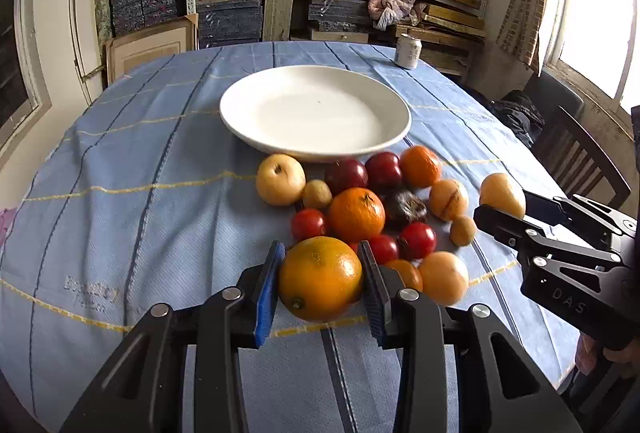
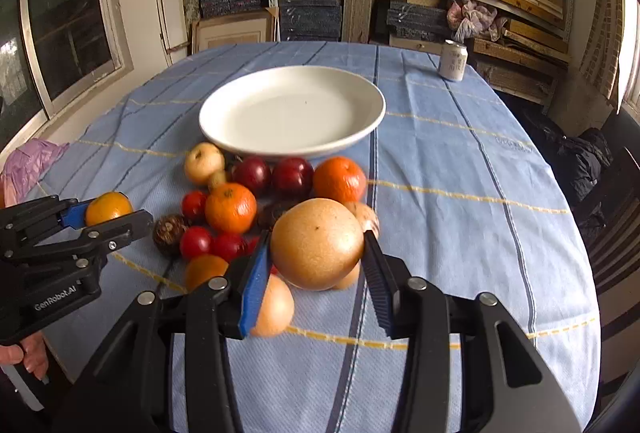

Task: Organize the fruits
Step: 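Carry both fruits onto the white plate and open both tools, then withdraw both tools from the plate back over the fruit cluster, then grasp an orange with the left tool while the right tool grasps a large pale grapefruit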

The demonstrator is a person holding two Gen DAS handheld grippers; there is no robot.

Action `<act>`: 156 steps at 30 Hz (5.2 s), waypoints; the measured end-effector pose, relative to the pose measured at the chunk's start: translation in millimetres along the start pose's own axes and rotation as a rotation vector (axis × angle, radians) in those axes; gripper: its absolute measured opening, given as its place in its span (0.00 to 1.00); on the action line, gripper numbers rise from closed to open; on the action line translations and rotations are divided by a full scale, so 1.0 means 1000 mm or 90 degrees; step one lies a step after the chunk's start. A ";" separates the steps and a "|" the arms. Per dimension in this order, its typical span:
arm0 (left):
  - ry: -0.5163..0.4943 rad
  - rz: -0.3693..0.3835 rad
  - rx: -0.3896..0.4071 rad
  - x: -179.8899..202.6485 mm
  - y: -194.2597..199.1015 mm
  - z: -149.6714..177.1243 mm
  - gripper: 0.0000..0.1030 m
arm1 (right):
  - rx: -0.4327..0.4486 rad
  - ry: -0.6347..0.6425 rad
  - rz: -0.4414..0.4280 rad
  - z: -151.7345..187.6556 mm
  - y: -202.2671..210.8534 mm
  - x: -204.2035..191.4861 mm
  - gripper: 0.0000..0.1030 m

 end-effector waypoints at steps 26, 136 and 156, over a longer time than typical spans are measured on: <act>-0.047 -0.050 -0.065 -0.041 -0.166 -0.074 0.36 | -0.059 0.024 -0.037 -0.064 -0.176 0.024 0.43; -0.059 0.116 -0.054 0.059 -0.027 0.059 0.36 | -0.090 0.021 -0.099 0.068 -0.023 -0.002 0.42; -0.055 0.116 -0.025 0.057 -0.003 0.045 0.33 | -0.063 0.020 -0.082 0.059 -0.003 0.000 0.42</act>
Point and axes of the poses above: each gripper's, at about its wrist camera, not at the fingertips, and y roughly against the way its jaws point, x to its right, z to its underside, the point moved 8 cm from there along -y, roughly the way its jaws point, and after that the axes turned 15 degrees about x, right-handed, at the moved point
